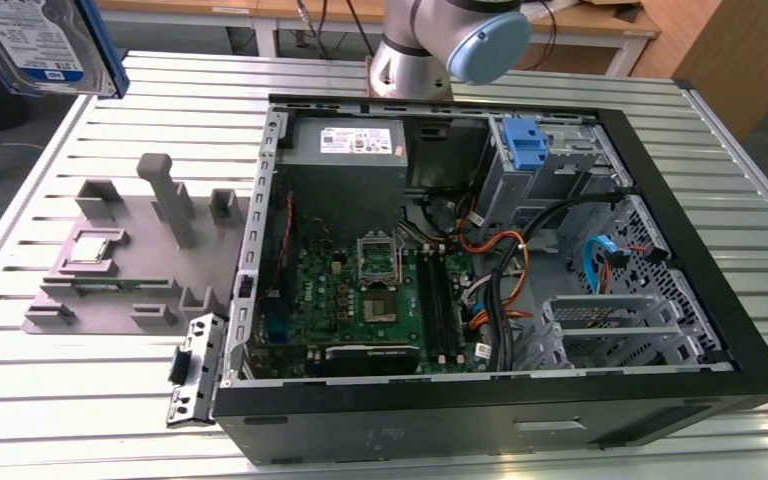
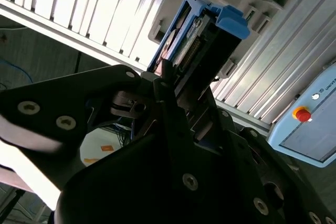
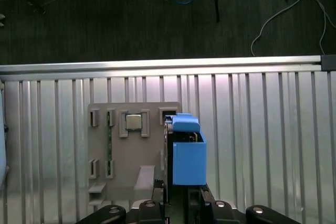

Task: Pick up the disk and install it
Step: 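Pick up the disk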

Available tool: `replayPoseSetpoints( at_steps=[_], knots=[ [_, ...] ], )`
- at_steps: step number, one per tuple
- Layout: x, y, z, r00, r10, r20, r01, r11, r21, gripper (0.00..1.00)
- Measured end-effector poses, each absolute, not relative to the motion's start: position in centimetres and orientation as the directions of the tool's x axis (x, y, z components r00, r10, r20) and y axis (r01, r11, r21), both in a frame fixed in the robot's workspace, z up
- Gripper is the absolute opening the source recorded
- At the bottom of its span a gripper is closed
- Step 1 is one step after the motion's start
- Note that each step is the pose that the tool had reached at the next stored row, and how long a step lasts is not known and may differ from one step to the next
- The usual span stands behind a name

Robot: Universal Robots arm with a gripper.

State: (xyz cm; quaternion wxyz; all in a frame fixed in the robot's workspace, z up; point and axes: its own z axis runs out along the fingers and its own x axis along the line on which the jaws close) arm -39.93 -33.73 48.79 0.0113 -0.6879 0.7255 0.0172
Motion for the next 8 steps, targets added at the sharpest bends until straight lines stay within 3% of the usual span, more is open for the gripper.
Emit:
replayPoseSetpoints(
  at_steps=[8],
  knots=[
    [-39.19, -33.73, 48.81, -0.053, -0.998, -0.04, -0.999, 0.053, 0.01, 0.35]
  ],
)
